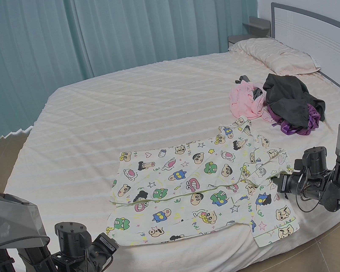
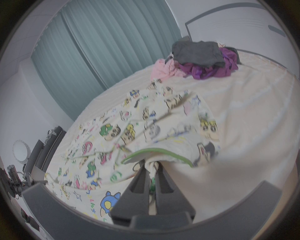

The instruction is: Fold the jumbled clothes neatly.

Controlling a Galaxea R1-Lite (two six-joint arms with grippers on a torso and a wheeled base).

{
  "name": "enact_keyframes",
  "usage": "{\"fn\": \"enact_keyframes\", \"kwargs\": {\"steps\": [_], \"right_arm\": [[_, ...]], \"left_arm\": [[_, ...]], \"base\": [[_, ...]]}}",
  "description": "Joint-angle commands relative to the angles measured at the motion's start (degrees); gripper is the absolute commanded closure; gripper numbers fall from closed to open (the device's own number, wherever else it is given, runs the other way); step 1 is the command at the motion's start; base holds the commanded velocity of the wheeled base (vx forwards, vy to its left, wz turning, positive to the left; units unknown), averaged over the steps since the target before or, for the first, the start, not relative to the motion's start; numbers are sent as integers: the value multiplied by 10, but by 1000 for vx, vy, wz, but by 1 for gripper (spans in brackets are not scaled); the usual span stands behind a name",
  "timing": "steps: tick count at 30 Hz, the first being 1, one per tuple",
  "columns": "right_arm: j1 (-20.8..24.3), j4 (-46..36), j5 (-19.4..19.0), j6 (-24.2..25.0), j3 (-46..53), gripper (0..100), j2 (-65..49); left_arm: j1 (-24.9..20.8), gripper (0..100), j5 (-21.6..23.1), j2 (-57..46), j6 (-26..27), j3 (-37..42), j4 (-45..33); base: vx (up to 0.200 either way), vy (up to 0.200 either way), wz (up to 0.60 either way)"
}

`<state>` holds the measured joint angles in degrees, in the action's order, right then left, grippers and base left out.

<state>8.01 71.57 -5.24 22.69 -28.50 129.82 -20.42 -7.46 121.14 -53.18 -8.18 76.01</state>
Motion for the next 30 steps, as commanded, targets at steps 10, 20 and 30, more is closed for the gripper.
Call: {"fn": "enact_keyframes", "kwargs": {"steps": [10,20,30], "right_arm": [[3,-72,1,0,-94,0,2],[-18,-110,-6,-2,-67,0,3],[-57,-105,-35,-2,37,0,-87]], "left_arm": [[0,100,-2,16,0,-9,1],[0,100,0,23,-1,-9,0],[6,100,1,23,-1,-9,0]], "base": [[0,0,0],[0,0,0],[0,0,0]]}}
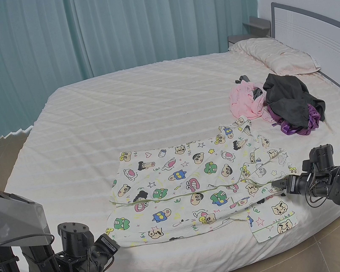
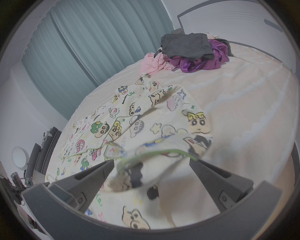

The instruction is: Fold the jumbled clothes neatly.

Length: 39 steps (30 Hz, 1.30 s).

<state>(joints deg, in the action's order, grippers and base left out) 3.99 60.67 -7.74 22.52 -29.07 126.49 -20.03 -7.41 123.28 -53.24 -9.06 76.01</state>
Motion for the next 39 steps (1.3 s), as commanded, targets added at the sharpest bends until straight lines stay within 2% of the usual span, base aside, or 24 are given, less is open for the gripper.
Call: {"fn": "enact_keyframes", "kwargs": {"steps": [1,8,14,17,33,39], "right_arm": [[-17,4,-10,0,44,0,-56],[-34,7,-47,-1,114,0,-95],[-27,6,-72,-83,182,0,-83],[-13,7,-75,-104,192,0,-67],[16,18,-69,-107,159,0,-10],[41,18,-70,-105,164,0,-10]], "left_arm": [[2,100,0,1,0,0,0],[3,100,0,1,0,0,0],[2,100,0,1,0,1,0],[2,100,0,0,0,2,0],[3,100,0,0,1,1,0],[3,100,0,0,1,0,0]], "base": [[0,0,0],[0,0,0],[0,0,0],[0,0,0],[0,0,0],[0,0,0]]}}
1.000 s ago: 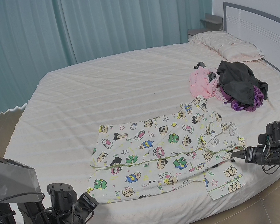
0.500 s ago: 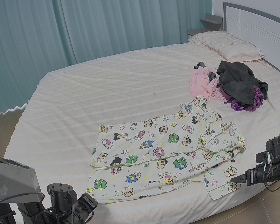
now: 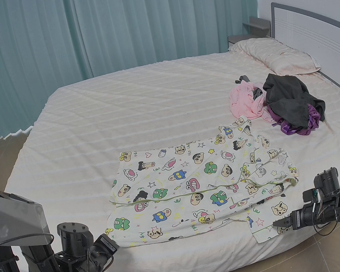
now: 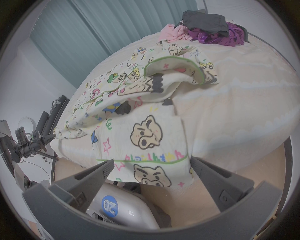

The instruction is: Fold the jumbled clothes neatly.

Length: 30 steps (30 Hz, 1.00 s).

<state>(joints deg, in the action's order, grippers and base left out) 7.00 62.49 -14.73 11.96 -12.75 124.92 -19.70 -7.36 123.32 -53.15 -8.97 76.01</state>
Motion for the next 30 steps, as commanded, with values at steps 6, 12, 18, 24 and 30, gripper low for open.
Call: {"fn": "enact_keyframes", "kwargs": {"steps": [6,12,18,24,30], "right_arm": [[13,1,0,0,-1,100,14],[5,1,0,-1,19,100,6],[-15,1,-1,0,61,100,-37],[-20,-2,-3,0,108,100,-98],[-31,-64,-1,0,128,100,-178]], "left_arm": [[1,100,0,0,0,0,0],[0,100,0,0,0,2,0],[2,100,-1,-3,2,7,0],[-4,100,-3,-22,9,28,0],[-10,100,-4,-37,42,62,0]], "base": [[0,0,0],[0,0,0],[0,0,0],[0,0,0],[0,0,0]]}}
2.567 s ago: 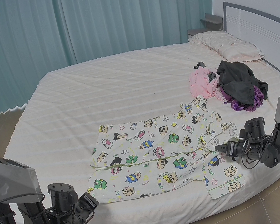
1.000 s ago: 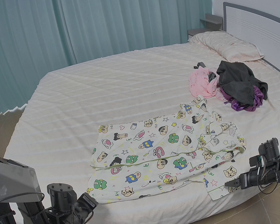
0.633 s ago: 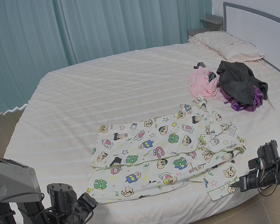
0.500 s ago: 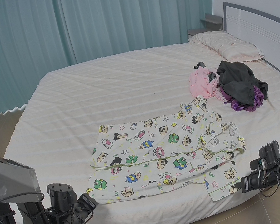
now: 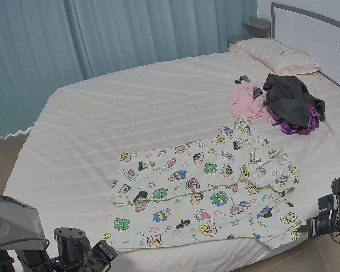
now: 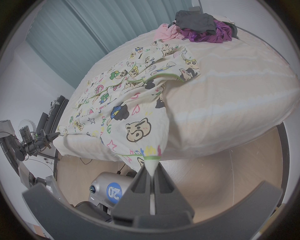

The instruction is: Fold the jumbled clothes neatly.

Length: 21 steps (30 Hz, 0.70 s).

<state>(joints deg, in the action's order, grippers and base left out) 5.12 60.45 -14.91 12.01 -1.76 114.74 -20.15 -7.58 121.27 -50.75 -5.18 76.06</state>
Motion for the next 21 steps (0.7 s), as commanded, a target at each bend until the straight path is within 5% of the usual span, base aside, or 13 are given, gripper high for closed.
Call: {"fn": "enact_keyframes", "kwargs": {"steps": [1,15,21], "right_arm": [[-17,-70,1,-1,18,100,-95],[-47,-255,3,-27,18,100,-220],[-69,-288,3,-47,18,100,-232]], "left_arm": [[-9,100,-2,-17,24,27,1],[-69,100,-24,-28,30,52,-13],[-89,100,-31,-65,45,52,-85]], "base": [[0,0,0],[0,0,0],[0,0,0]]}}
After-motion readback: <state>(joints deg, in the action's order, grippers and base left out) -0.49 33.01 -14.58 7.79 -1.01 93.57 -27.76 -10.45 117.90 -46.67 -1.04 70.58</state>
